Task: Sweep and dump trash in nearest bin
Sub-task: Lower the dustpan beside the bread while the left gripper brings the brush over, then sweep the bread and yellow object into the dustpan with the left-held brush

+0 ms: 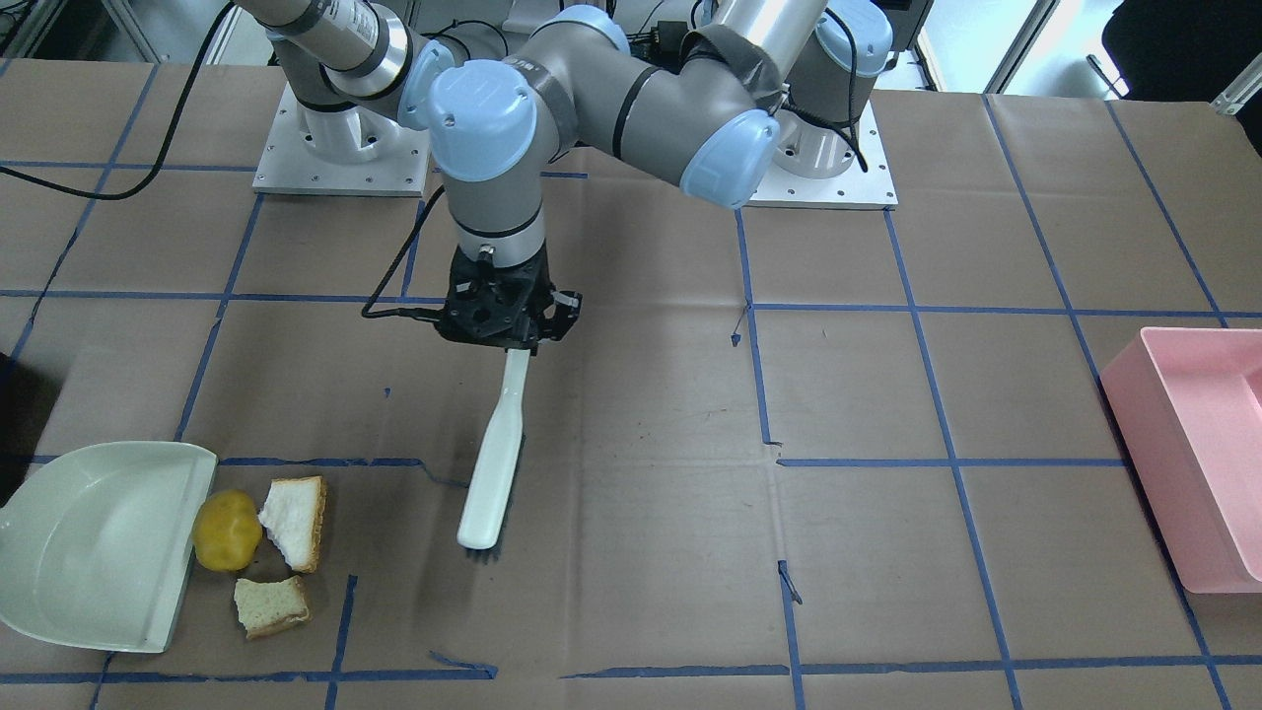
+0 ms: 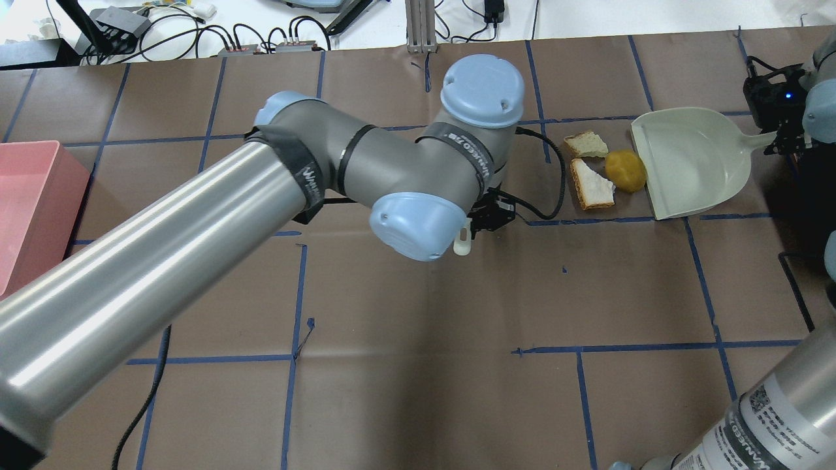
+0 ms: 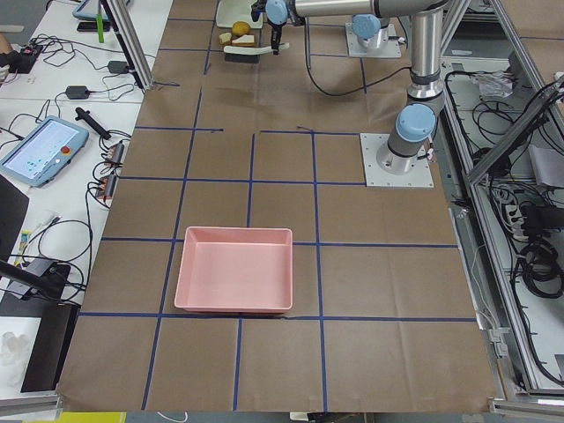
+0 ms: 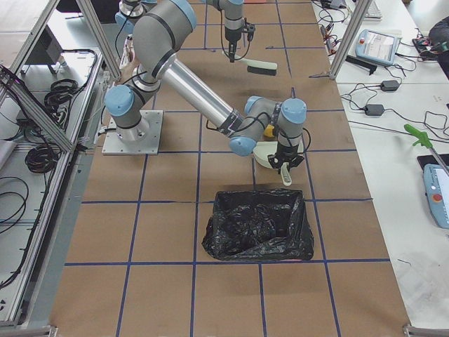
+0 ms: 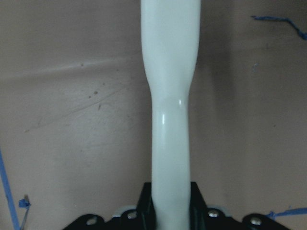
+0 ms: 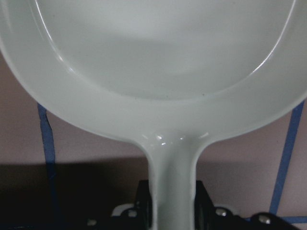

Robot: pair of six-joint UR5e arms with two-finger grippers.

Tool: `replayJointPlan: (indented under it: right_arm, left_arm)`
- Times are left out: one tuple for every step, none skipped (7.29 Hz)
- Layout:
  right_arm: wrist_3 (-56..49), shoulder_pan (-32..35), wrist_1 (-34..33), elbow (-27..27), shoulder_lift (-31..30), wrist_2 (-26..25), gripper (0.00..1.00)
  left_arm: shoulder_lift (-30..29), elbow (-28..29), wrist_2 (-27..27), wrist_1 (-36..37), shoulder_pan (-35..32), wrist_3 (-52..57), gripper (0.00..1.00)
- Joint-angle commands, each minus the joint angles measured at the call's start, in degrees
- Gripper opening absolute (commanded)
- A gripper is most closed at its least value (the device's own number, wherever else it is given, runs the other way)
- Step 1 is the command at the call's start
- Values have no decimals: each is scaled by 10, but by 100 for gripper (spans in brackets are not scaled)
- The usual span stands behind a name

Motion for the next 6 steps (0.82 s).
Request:
replayJointPlan:
  right_arm:
    - [-1, 0, 3, -1, 2, 0, 0]
    - [-2, 1, 4, 0, 2, 0, 0]
    - [-2, 0, 6, -1, 7, 0, 0]
    - [-2, 0, 5, -1, 8, 0, 0]
    - [-2, 0, 5, -1, 9, 0, 0]
    - [-2, 0, 5, -1, 8, 0, 0]
  left_arm:
    - [-87, 71, 5, 48, -44, -76, 0]
    - [-109, 124, 7, 0, -49, -79, 0]
    - [-136, 174, 10, -47, -55, -81, 0]
    - [-172, 219, 41, -57, -72, -83, 0]
    - [-199, 260, 45, -101, -76, -125, 0]
    - [-216, 290, 46, -133, -83, -144, 0]
